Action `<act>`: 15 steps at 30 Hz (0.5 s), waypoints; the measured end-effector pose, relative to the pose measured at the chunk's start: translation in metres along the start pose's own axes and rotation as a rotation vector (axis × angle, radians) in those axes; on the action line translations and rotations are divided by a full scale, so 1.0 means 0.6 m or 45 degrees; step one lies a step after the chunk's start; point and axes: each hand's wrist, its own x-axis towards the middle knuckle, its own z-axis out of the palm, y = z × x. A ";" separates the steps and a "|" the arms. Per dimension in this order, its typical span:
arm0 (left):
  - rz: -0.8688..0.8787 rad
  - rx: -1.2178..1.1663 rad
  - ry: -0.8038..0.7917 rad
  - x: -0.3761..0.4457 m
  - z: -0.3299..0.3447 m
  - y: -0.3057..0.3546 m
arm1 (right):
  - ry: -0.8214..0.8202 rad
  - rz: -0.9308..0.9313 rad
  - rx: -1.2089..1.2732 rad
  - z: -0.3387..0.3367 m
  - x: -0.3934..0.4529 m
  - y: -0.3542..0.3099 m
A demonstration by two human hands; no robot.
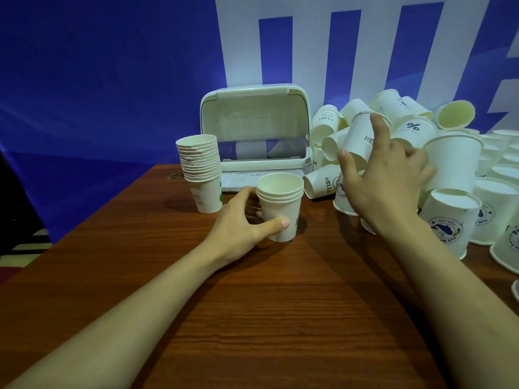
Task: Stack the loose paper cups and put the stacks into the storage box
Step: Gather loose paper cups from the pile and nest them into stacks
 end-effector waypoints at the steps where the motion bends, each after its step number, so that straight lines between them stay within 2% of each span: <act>1: 0.000 -0.004 0.000 -0.001 0.000 0.000 | 0.012 0.000 -0.005 0.000 0.001 0.001; 15: 0.069 -0.074 -0.044 0.006 0.004 -0.006 | -0.046 0.072 -0.095 0.002 0.067 0.020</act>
